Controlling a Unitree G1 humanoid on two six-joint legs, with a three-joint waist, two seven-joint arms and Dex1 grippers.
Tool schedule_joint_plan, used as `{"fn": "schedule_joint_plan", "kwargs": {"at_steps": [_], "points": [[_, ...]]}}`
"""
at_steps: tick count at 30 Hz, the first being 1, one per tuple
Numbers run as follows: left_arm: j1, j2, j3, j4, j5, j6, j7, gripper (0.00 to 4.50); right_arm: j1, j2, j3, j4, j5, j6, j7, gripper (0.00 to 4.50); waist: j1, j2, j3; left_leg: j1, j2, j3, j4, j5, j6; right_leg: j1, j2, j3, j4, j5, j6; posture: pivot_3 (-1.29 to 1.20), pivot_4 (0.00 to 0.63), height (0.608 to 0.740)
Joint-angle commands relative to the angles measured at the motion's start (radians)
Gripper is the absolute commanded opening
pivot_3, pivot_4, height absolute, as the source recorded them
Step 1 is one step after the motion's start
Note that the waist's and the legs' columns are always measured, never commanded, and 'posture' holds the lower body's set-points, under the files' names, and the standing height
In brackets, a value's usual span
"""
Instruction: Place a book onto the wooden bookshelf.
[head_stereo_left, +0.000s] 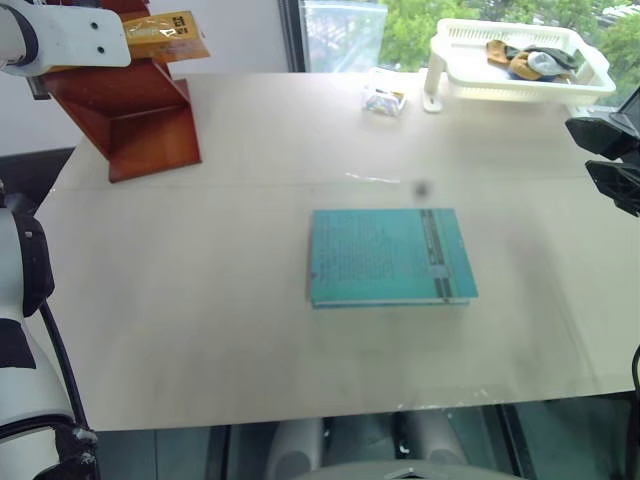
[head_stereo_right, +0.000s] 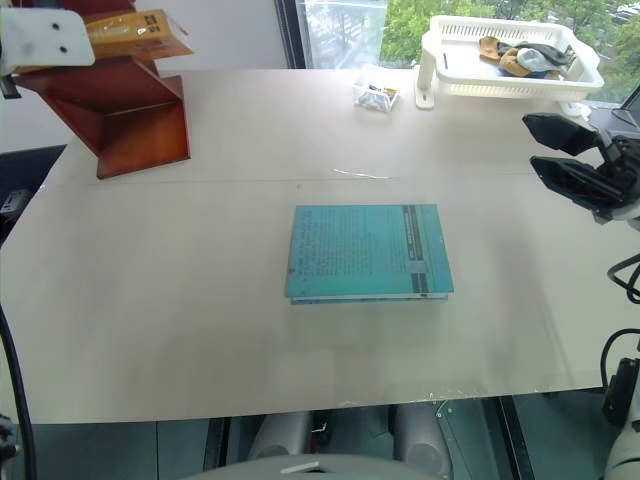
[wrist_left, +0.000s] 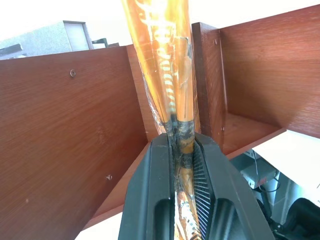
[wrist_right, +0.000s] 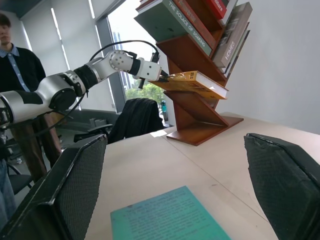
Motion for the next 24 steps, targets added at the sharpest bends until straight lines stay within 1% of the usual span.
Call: {"fn": "schedule_joint_plan", "kwargs": {"at_steps": [1, 6, 7, 9, 10, 16, 24], "points": [[-0.026, 0.008, 0.0, -0.01, 0.003, 0.013, -0.007, 0.58, -0.014, -0.026, -0.043, -0.033, 0.019, 0.003, -0.002, 4.5, 0.0, 0.0, 0.0, -0.001, 0.0, 0.0, 0.001, 0.0, 0.0, -0.001, 0.0, 0.0, 0.001, 0.0, 0.0, 0.0, 0.15, 0.74], [-0.025, 0.003, 0.001, -0.015, 0.006, 0.021, 0.003, 2.86, -0.013, -0.023, -0.039, -0.035, 0.016, 0.002, -0.007, 4.5, -0.001, 0.0, 0.0, -0.005, 0.001, -0.001, 0.006, 0.0, 0.001, -0.004, 0.0, 0.0, 0.004, 0.0, 0.0, 0.0, 0.15, 0.74], [-0.024, 0.002, 0.0, -0.014, 0.009, 0.025, 0.003, 3.43, -0.012, -0.023, -0.04, -0.035, 0.016, 0.003, -0.007, 4.5, -0.001, 0.0, 0.0, -0.005, 0.001, -0.001, 0.007, 0.0, 0.001, -0.004, 0.0, 0.0, 0.004, 0.0, 0.0, 0.0, 0.15, 0.74], [-0.022, -0.001, -0.001, -0.008, 0.012, 0.032, 0.012, 4.29, -0.012, -0.023, -0.039, -0.035, 0.015, 0.003, -0.01, 4.5, 0.0, 0.0, 0.0, -0.006, 0.001, -0.001, 0.008, -0.001, 0.001, -0.004, 0.0, 0.0, 0.005, 0.0, 0.0, 0.0, 0.15, 0.74], [-0.022, -0.002, -0.002, -0.006, 0.012, 0.037, 0.008, 4.44, -0.012, -0.024, -0.04, -0.036, 0.016, 0.003, -0.01, 4.5, 0.0, 0.0, 0.0, -0.006, 0.001, -0.001, 0.008, -0.001, 0.001, -0.004, 0.0, 0.0, 0.005, 0.0, 0.0, 0.0, 0.15, 0.74], [-0.008, 0.002, -0.004, 0.011, 0.01, 0.051, -0.004, 4.44, -0.016, -0.022, -0.037, -0.031, 0.013, 0.001, -0.014, 4.5, -0.001, 0.0, 0.0, -0.006, 0.001, -0.001, 0.009, -0.001, 0.001, -0.005, 0.0, -0.001, 0.006, 0.0, 0.0, 0.0, 0.15, 0.74], [0.003, 0.034, 0.013, 0.015, -0.015, 0.03, 0.011, 4.44, -0.018, -0.022, -0.028, -0.024, 0.002, -0.004, -0.017, 4.5, -0.001, 0.0, 0.0, -0.007, 0.001, -0.001, 0.009, -0.001, 0.001, -0.005, 0.0, -0.001, 0.006, 0.0, 0.0, 0.0, 0.15, 0.74]]}}
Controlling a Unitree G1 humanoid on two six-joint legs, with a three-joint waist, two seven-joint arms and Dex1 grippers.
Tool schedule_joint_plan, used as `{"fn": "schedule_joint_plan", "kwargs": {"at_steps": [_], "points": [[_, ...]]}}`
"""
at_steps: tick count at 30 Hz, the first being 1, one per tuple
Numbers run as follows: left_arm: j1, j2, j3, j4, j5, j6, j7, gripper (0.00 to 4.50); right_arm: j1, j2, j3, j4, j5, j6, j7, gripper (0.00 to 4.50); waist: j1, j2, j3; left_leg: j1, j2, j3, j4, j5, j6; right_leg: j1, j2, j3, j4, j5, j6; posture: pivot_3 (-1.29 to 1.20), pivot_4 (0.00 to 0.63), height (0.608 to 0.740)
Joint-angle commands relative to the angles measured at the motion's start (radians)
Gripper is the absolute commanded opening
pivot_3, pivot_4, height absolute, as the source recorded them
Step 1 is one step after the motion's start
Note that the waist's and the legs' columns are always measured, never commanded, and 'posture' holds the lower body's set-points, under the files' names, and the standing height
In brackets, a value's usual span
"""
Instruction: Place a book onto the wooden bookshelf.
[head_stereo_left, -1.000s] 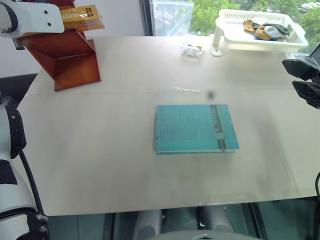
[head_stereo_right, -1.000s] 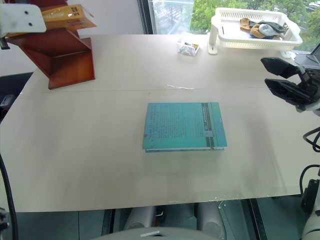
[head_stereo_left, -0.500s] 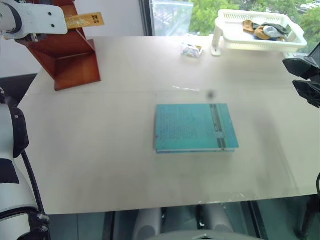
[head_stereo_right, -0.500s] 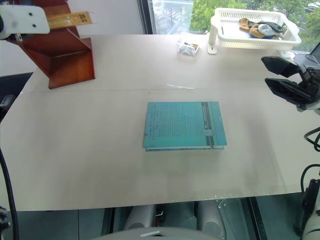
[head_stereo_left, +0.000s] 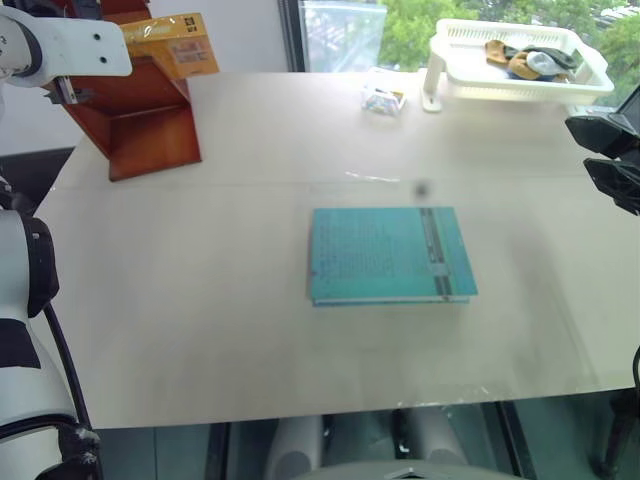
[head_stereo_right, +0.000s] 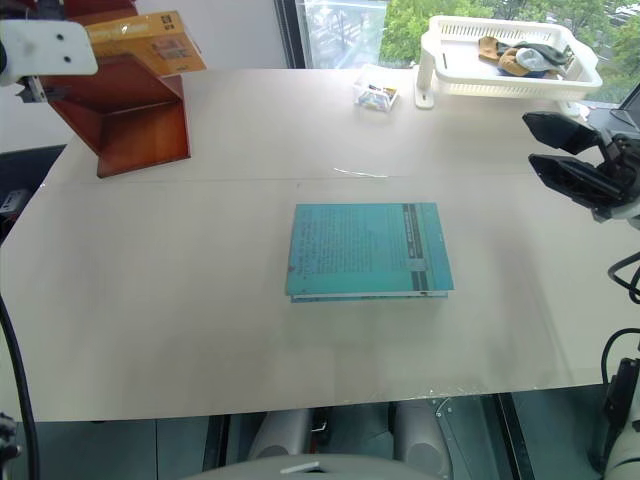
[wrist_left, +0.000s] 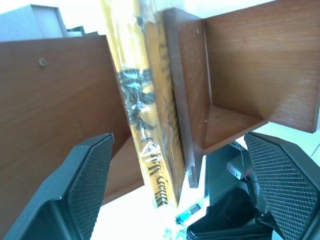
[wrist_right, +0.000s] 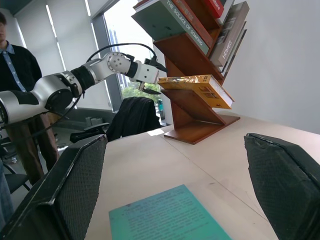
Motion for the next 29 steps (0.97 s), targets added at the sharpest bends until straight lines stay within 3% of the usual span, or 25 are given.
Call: {"fn": "schedule_joint_plan", "kwargs": {"at_steps": [1, 2, 4, 6, 9, 12, 15, 19, 23, 29], "points": [[-0.005, 0.036, 0.055, -0.016, -0.063, -0.024, -0.011, 4.44, -0.01, -0.024, -0.028, -0.021, 0.001, -0.004, 0.001, 4.5, 0.0, 0.0, 0.0, 0.0, 0.0, 0.0, 0.0, 0.0, 0.0, 0.0, 0.0, 0.0, 0.0, 0.0, 0.0, 0.0, 0.15, 0.74], [0.002, 0.033, 0.095, -0.026, -0.123, -0.034, -0.059, 4.44, 0.001, -0.028, -0.03, -0.028, 0.0, -0.002, 0.002, 4.5, 0.0, 0.0, 0.0, 0.0, 0.0, 0.0, 0.0, 0.0, 0.0, 0.0, 0.0, 0.0, 0.0, 0.0, 0.0, 0.0, 0.15, 0.74], [0.077, -0.009, 0.284, -0.139, -0.413, 0.047, -0.307, 4.44, 0.043, -0.048, -0.056, -0.047, 0.005, 0.014, -0.002, 4.5, 0.005, 0.0, 0.0, 0.0, 0.0, 0.0, 0.0, 0.0, 0.0, 0.0, 0.0, 0.0, 0.0, 0.0, 0.0, 0.0, 0.15, 0.74], [0.172, -0.024, 0.39, -0.298, -0.582, 0.154, -0.45, 4.44, 0.075, -0.065, -0.074, -0.059, 0.014, 0.027, -0.004, 4.5, 0.009, 0.0, 0.0, -0.001, 0.002, -0.001, 0.001, 0.001, -0.001, 0.0, -0.001, -0.002, 0.001, 0.0, 0.0, 0.0, 0.15, 0.74], [0.426, -0.032, 0.536, -0.682, -0.809, 0.481, -0.541, 4.44, 0.176, -0.102, -0.075, -0.084, -0.032, 0.013, 0.015, 4.5, 0.001, 0.0, 0.0, -0.002, 0.004, -0.002, 0.004, 0.001, -0.001, 0.0, -0.001, -0.002, 0.003, 0.0, 0.0, 0.0, 0.15, 0.74], [0.718, -0.045, 0.657, -0.998, -0.956, 0.739, -0.521, 4.44, 0.283, -0.125, -0.066, -0.121, -0.079, -0.013, 0.017, 4.5, -0.007, 0.001, -0.001, -0.001, 0.005, -0.006, 0.004, 0.001, -0.001, 0.0, 0.0, 0.0, 0.005, 0.0, 0.0, 0.0, 0.15, 0.74], [0.998, -0.074, 0.73, -1.223, -1.031, 0.866, -0.481, 4.44, 0.361, -0.133, -0.039, -0.122, -0.174, -0.094, -0.001, 4.5, -0.018, 0.003, -0.002, 0.005, 0.006, -0.003, 0.004, 0.001, -0.001, 0.001, 0.0, 0.004, 0.011, -0.001, 0.0, 0.0, 0.15, 0.74], [1.324, -0.14, 0.8, -1.345, -1.087, 0.805, -0.452, 4.44, 0.411, -0.102, -0.027, -0.048, -0.294, -0.233, -0.062, 4.5, -0.029, 0.002, -0.001, 0.016, 0.005, -0.001, 0.003, -0.002, 0.003, 0.009, 0.001, 0.007, 0.013, -0.001, 0.001, 0.0, 0.15, 0.74], [1.468, -0.221, 0.806, -1.343, -1.11, 0.788, -0.362, 4.44, 0.484, -0.088, 0.004, 0.007, -0.42, -0.388, -0.107, 4.5, -0.018, 0.002, -0.001, 0.025, 0.007, -0.001, 0.003, -0.001, 0.001, 0.018, 0.001, 0.005, 0.012, -0.001, 0.0, 0.0, 0.15, 0.74], [1.529, -0.263, 0.794, -1.351, -1.137, 0.767, -0.295, 4.44, 0.541, -0.064, -0.002, 0.032, -0.458, -0.484, -0.119, 4.5, -0.005, 0.002, -0.002, 0.033, 0.007, 0.0, 0.002, -0.001, 0.001, 0.024, -0.001, 0.007, 0.011, -0.001, 0.0, 0.0, 0.15, 0.74]]}}
